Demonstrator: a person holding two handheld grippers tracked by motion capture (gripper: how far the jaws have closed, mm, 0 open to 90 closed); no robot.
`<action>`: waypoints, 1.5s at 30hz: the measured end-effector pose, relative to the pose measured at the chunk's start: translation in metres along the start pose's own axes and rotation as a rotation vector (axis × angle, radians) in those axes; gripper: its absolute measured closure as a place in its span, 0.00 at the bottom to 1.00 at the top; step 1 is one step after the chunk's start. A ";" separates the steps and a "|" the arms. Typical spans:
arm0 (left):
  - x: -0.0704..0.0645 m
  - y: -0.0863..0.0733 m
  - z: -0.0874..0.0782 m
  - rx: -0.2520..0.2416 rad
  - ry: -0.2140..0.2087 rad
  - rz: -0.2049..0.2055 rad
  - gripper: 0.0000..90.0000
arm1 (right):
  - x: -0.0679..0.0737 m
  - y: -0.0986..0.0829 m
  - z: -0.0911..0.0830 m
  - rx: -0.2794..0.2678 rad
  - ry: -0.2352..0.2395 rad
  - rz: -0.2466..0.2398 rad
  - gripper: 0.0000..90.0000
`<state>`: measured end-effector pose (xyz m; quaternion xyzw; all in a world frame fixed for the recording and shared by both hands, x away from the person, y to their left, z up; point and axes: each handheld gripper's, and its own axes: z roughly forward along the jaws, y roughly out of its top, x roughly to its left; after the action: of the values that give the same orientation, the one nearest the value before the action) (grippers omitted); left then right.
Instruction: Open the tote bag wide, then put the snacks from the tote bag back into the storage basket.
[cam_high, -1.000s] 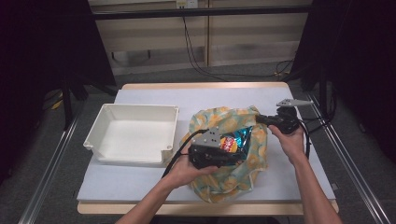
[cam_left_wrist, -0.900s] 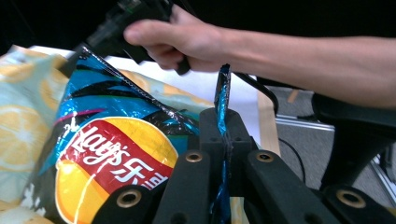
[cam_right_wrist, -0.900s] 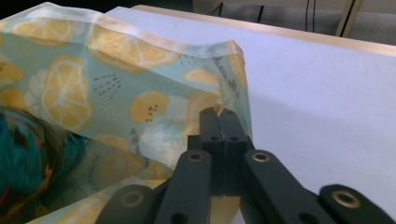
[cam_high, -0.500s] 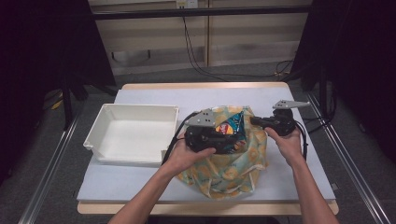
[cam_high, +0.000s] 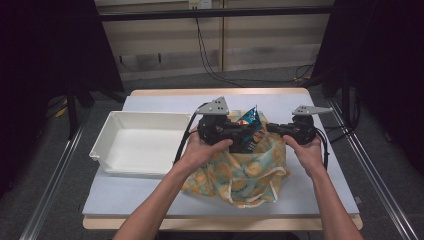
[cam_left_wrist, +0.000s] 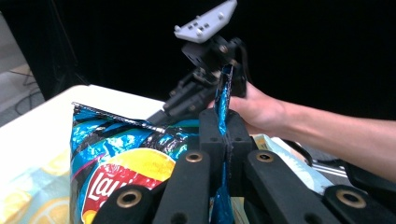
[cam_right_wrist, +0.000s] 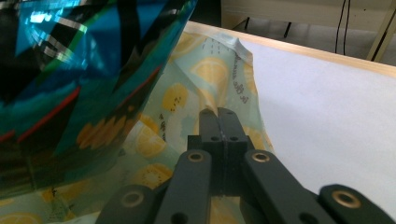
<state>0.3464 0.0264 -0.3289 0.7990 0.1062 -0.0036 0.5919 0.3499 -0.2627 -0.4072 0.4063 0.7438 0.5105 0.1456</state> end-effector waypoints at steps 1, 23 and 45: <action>0.001 0.002 -0.001 -0.007 0.001 0.000 0.99 | 0.000 0.001 -0.001 -0.003 -0.001 -0.006 1.00; 0.002 0.038 -0.016 -0.089 0.039 0.004 1.00 | 0.012 0.003 -0.002 -0.020 0.025 -0.023 1.00; 0.009 0.074 -0.029 -0.156 0.063 0.000 1.00 | 0.015 -0.002 -0.006 0.003 0.018 -0.046 1.00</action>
<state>0.3642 0.0348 -0.2509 0.7503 0.1250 0.0299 0.6485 0.3358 -0.2556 -0.4040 0.3847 0.7548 0.5096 0.1501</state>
